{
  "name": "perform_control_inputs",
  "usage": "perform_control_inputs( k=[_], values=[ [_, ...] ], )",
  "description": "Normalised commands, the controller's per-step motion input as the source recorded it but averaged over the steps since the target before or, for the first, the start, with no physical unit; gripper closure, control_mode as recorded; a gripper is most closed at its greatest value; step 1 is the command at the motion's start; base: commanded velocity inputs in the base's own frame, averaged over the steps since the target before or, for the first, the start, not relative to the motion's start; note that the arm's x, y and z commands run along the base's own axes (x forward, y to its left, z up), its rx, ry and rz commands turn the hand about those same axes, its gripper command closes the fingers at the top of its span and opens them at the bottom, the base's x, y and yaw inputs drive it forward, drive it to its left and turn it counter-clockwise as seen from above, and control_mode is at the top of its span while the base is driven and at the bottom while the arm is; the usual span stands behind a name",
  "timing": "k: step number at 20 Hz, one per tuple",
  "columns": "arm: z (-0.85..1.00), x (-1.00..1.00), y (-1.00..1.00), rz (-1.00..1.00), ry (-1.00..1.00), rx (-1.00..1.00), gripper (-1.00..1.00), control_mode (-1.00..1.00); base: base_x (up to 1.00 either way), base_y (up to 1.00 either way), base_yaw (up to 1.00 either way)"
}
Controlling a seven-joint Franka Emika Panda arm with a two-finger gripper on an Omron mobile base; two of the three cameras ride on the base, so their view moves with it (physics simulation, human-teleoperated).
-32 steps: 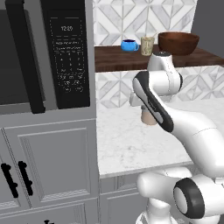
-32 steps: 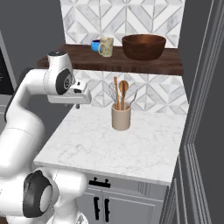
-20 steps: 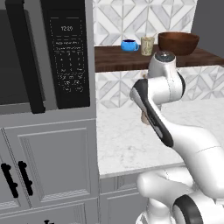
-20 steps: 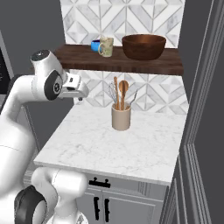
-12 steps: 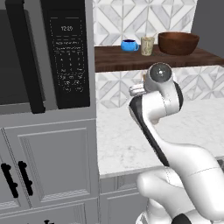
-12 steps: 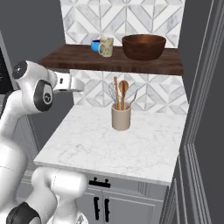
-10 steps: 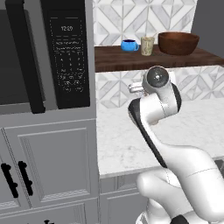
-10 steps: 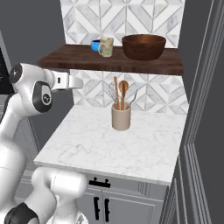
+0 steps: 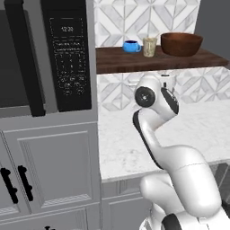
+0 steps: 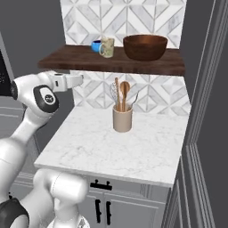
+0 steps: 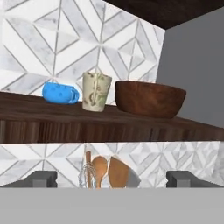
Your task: Gather all objects into one cabinet and sort the glasses and bowls to opposite sides.
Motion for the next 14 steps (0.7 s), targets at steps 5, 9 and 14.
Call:
perform_control_inputs(
  k=[5, 9, 14],
  values=[
    [0.00, 0.00, 0.00, 0.00, 0.00, 0.00, -1.00, 1.00, -0.96, 0.00, -0.12],
    [0.00, 0.00, 0.00, 0.00, 0.00, 0.00, -1.00, 1.00, -0.60, 0.12, -0.01],
    [0.00, 0.00, 0.00, 0.00, 0.00, 0.00, -1.00, 1.00, -0.87, 0.46, 0.00]
  ],
)
